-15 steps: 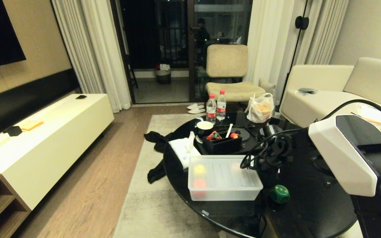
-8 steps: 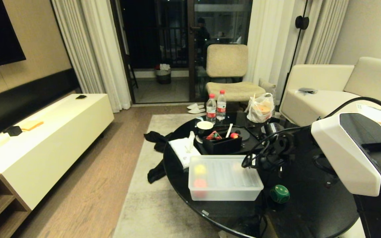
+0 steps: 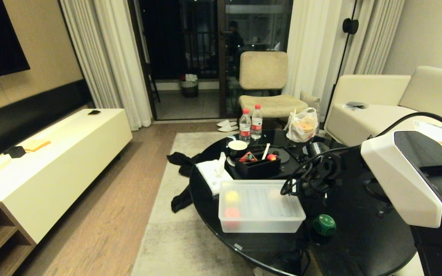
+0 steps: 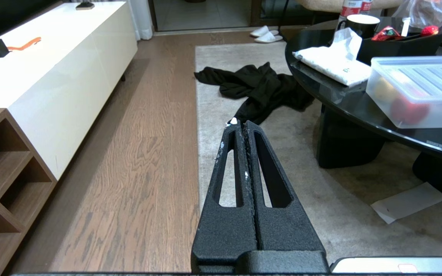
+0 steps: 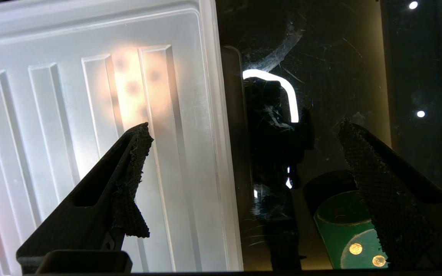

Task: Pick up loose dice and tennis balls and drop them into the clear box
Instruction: Open the lid

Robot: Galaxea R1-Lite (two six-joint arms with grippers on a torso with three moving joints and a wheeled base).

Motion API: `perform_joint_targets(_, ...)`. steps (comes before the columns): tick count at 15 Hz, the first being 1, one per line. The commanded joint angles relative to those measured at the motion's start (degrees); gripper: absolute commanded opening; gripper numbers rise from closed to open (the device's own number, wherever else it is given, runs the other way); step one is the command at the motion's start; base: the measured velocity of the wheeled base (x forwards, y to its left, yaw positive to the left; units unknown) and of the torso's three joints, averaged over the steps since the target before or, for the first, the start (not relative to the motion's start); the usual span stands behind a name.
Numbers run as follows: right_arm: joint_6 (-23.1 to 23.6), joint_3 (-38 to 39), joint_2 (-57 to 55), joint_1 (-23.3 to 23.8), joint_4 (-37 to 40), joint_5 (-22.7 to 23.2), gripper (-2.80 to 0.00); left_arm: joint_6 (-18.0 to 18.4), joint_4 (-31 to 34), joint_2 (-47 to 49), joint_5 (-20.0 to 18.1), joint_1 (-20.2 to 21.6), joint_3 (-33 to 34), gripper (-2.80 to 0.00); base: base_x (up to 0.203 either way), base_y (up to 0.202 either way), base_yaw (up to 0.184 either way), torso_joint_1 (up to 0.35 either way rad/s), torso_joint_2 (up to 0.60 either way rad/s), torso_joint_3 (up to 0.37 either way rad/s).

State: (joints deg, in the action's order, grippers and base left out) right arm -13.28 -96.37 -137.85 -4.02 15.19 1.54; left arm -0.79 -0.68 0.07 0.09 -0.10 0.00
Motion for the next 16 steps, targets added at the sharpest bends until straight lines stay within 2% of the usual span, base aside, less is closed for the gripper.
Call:
perform_joint_targets(1,-0.1,0.4,0.0,0.0,0.1,0.0,0.0,0.0,0.0,0.0,0.0,0.0,0.1,-2.8,0.0,0.0,0.0,0.0,0.0,0.0)
perform_joint_targets(16,1.3,0.0,-1.9,0.2,0.1,-0.1,0.0,0.0,0.0,0.0,0.0,0.0,0.1,-2.8,0.0,0.0,0.0,0.0,0.0,0.0)
